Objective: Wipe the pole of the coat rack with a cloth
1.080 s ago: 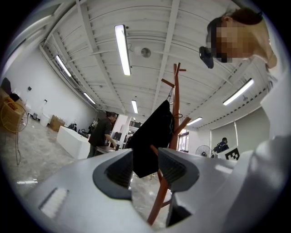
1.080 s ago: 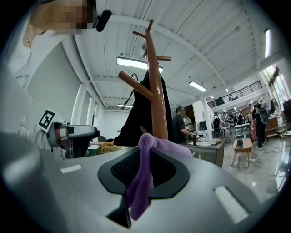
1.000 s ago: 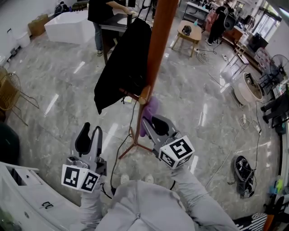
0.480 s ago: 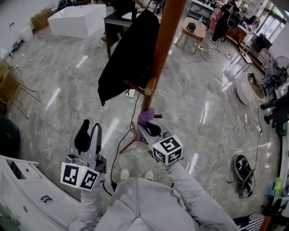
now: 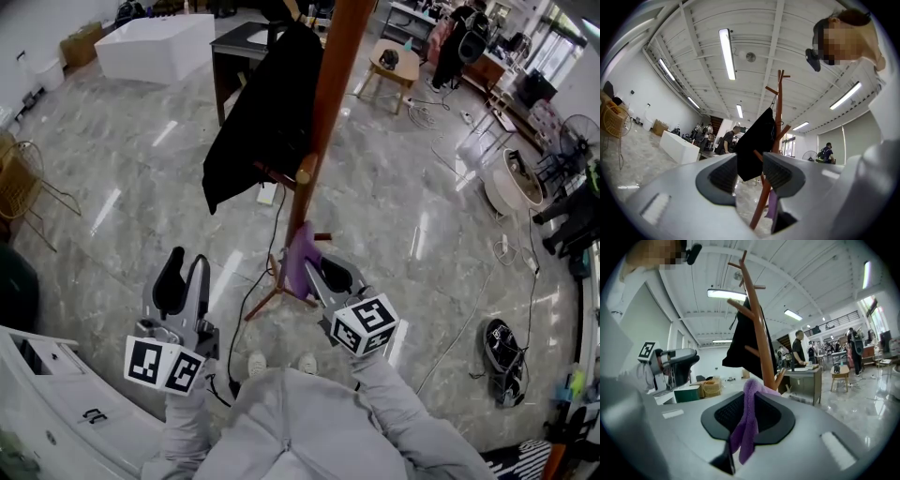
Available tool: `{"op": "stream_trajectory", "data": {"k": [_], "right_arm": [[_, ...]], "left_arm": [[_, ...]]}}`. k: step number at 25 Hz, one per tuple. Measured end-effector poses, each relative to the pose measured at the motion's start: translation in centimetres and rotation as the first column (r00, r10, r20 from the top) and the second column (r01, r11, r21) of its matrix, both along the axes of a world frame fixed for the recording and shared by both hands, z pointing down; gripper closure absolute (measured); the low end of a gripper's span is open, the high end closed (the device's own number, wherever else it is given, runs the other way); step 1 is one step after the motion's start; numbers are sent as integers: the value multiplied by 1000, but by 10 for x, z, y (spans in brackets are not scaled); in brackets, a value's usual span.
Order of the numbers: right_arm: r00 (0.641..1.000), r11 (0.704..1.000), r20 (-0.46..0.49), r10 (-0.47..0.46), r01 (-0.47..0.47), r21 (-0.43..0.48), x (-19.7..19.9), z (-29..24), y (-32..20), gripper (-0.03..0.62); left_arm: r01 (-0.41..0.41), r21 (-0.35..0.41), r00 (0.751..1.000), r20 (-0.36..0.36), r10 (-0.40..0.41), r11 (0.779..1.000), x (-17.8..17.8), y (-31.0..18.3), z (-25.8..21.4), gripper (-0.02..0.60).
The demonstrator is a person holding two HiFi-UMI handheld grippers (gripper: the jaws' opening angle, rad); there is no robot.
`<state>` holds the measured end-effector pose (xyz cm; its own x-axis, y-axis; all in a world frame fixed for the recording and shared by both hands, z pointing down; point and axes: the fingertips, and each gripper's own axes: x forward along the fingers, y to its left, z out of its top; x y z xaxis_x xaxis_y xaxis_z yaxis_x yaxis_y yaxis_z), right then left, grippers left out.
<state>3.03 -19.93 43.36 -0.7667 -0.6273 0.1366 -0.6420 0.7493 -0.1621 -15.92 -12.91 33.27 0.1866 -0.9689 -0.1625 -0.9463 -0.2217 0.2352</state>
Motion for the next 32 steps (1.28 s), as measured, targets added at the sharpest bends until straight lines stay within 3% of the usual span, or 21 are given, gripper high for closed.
{"op": "stream_trajectory", "data": {"k": [3, 7, 12, 14, 20, 32], "right_arm": [[994, 987, 32, 100, -103, 123, 26, -46, 8, 539], [980, 924, 32, 195, -195, 330, 41, -115, 19, 539], [968, 817, -77, 238, -156, 556, 18, -166, 29, 539], [962, 789, -130, 239, -114, 604, 1, -174, 31, 539], [950, 810, -213, 227, -63, 582, -33, -172, 20, 539], [938, 818, -237, 253, -77, 569, -52, -162, -22, 539]], "left_arm": [[-17, 11, 1000, -2, 17, 1000, 3, 2, -1, 404], [-41, 27, 999, 0, 41, 999, 7, 5, -7, 403], [-43, 52, 999, 2, 43, 998, 1, 10, -15, 403], [-35, 59, 999, 2, 35, 998, -4, 12, -17, 404], [-5, 65, 1000, -10, 6, 998, -18, 21, -17, 404], [58, 55, 998, -36, -56, 997, -53, 30, -4, 404]]}}
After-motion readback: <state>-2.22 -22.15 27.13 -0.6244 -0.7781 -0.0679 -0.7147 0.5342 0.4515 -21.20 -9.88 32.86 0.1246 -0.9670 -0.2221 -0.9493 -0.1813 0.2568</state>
